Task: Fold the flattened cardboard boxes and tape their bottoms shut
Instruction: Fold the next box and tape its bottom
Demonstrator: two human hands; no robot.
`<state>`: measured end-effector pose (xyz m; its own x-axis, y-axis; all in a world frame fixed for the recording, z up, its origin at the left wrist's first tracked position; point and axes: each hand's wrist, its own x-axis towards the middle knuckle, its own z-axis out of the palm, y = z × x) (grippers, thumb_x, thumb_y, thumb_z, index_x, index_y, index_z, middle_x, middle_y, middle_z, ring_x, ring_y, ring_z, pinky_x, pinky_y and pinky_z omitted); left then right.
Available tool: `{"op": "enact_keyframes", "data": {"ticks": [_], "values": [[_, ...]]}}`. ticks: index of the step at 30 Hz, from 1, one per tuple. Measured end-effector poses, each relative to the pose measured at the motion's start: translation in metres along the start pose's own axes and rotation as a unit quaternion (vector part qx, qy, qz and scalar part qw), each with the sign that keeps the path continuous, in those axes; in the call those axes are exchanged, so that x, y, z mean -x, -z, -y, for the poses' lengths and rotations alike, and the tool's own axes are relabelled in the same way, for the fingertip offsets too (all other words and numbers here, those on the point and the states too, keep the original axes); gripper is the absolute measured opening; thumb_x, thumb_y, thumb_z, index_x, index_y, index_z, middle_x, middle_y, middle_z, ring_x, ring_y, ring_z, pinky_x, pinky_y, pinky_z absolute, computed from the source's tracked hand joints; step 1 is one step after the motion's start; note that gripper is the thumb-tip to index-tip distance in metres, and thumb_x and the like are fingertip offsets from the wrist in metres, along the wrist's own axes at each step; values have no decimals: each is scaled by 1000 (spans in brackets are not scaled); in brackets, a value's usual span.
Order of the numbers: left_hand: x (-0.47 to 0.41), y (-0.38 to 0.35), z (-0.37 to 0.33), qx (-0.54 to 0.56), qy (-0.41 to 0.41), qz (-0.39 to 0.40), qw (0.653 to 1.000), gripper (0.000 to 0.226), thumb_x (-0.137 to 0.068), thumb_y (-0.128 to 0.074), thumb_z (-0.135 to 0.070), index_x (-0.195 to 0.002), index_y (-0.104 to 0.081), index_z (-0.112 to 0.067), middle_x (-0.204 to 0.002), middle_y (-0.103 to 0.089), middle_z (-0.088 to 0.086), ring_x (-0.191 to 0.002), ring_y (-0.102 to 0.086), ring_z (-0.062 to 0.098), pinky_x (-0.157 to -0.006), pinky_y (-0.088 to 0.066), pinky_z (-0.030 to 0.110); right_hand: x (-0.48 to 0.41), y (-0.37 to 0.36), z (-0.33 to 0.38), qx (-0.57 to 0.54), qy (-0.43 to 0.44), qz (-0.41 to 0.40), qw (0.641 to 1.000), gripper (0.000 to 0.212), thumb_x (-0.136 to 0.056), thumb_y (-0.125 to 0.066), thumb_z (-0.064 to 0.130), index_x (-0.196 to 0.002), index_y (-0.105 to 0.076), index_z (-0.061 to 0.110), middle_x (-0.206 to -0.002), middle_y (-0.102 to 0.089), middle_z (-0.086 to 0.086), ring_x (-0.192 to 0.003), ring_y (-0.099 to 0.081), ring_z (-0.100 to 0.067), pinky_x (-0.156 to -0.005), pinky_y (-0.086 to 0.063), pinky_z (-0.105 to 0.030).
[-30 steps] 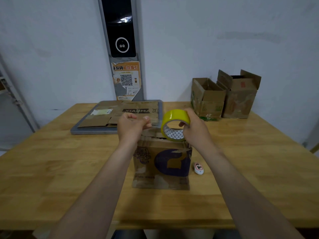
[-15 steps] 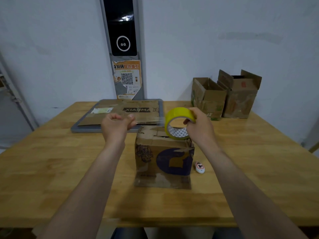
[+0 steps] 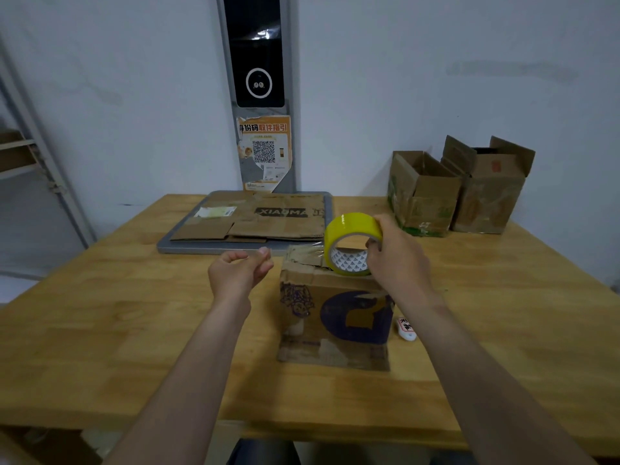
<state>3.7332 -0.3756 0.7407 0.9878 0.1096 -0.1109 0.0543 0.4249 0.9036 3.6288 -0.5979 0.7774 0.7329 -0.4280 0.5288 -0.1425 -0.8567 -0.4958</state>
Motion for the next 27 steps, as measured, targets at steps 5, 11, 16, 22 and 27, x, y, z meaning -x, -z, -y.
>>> {"op": "enact_keyframes", "data": {"ticks": [5, 11, 16, 22, 27], "values": [[-2, 4, 12, 11, 18, -8, 1000, 32, -85, -81, 1, -93, -54, -14, -75, -78, 13, -62, -76, 18, -55, -59, 22, 0, -1, 2, 12, 6, 15, 1000, 25, -102, -52, 21, -125, -46, 30, -88, -55, 4, -82, -58, -28, -65, -49, -43], [-1, 1, 31, -23, 22, -28, 999, 31, -83, -83, -2, -92, -56, -14, -67, -76, 6, -60, -75, 14, -55, -60, 24, 1, -7, 0, 12, 5, 9, 1000, 29, -102, -51, 20, -127, -42, 32, -89, -52, 6, -80, -53, -26, -62, -42, -39], [4, -8, 44, -269, -89, -82, 955, 29, -84, -85, -28, -75, -58, -19, -72, -72, 0, -68, -72, 22, -63, -60, 40, 2, -12, -3, 11, 9, -2, 1000, 33, -102, -52, 20, -128, -39, 35, -89, -50, 7, -78, -50, -24, -60, -40, -39], [10, -3, 50, -425, -188, -41, 885, 25, -97, -71, -33, -79, -56, -22, -73, -60, -18, -67, -55, -2, -54, -36, 25, 2, -15, -4, 8, 7, -3, 1000, 35, -102, -52, 18, -128, -39, 36, -90, -50, 7, -79, -48, -23, -60, -39, -39], [4, -2, 39, -522, -167, 8, 837, 15, -102, -63, -32, -91, -62, -22, -77, -59, -15, -71, -57, 8, -57, -36, 28, 2, -15, -2, 10, 13, -3, 1000, 35, -101, -52, 16, -131, -41, 31, -89, -50, 6, -78, -47, -23, -60, -36, -37]]}}
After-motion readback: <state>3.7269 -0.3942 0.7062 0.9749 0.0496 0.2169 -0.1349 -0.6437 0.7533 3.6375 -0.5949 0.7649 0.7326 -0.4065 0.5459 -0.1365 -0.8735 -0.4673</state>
